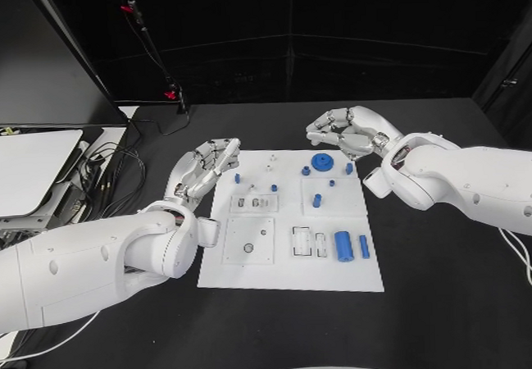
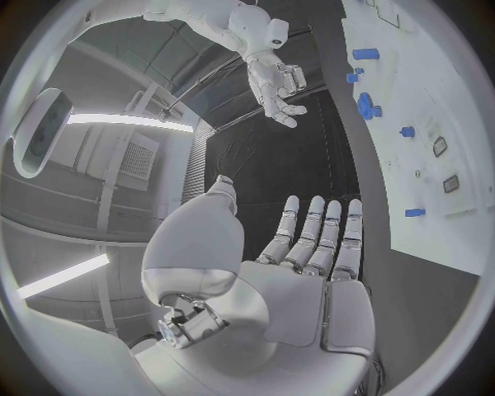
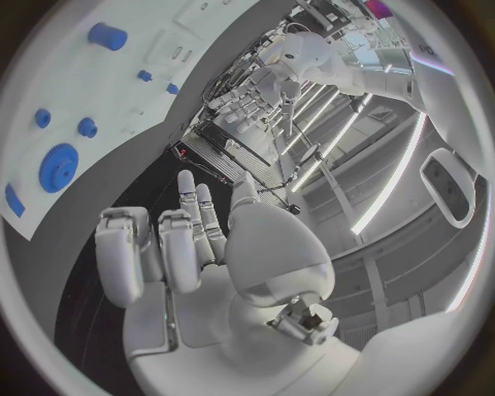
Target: Assemble the parts on the task board
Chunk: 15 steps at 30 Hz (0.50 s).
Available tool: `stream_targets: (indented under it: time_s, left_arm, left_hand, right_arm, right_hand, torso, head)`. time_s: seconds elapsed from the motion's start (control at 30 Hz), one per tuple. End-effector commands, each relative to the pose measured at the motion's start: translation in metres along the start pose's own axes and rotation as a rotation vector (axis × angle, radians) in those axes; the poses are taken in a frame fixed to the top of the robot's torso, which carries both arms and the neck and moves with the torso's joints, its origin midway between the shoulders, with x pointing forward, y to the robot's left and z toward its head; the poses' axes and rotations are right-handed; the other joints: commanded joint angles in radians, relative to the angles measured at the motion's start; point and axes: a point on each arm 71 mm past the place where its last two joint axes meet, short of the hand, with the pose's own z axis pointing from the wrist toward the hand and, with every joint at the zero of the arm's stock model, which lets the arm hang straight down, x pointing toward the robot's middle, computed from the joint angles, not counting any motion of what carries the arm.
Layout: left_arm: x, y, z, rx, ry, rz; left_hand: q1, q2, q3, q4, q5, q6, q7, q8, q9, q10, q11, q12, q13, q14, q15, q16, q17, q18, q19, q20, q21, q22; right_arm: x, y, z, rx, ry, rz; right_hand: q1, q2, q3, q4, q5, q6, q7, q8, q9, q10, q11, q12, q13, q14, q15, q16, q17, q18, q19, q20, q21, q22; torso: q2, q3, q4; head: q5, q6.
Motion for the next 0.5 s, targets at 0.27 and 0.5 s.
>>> stream_targets:
  time_s: [0.27,0.5]
  left_arm:
    - [0.001,-0.026,-0.004,0.343,0.027,0.011]
    - [-0.001,-0.027,-0.005,0.341,0.025,0.013]
  left_hand:
    - [0.003,0.009,0.005,0.001,0.005,0.007,0.145,-0.003,-0.001,0.009,0.001,-0.005,-0.001,0.006,0.001,-0.004,0.000,0.009,0.005,0.001,0.005,0.000]
    - [0.003,0.009,0.005,0.001,0.005,0.007,0.145,-0.003,-0.001,0.009,0.001,-0.005,-0.001,0.006,0.001,-0.004,0.000,0.009,0.005,0.001,0.005,0.000]
  right_arm:
    - [0.008,0.002,0.015,-0.024,0.039,-0.535]
    - [0.015,0.004,0.022,0.027,0.058,-0.640]
  right_hand:
    - [0.196,-0.018,0.053,-0.096,-0.002,0.175,-0.012,-0.123,-0.022,0.004,0.007,-0.148,-0.006,0.091,0.003,0.016,0.186,-0.006,0.110,0.010,0.008,0.264]
    - [0.237,-0.032,0.048,-0.106,-0.003,0.189,-0.019,-0.194,-0.021,0.000,0.004,-0.217,-0.005,0.093,-0.008,0.018,0.198,-0.006,0.110,0.005,0.008,0.264]
  torso:
    - [0.013,0.0013,0.0116]
    - [0.018,0.0038,0.0170]
  head:
    - [-0.014,0.022]
    - [-0.020,0.030]
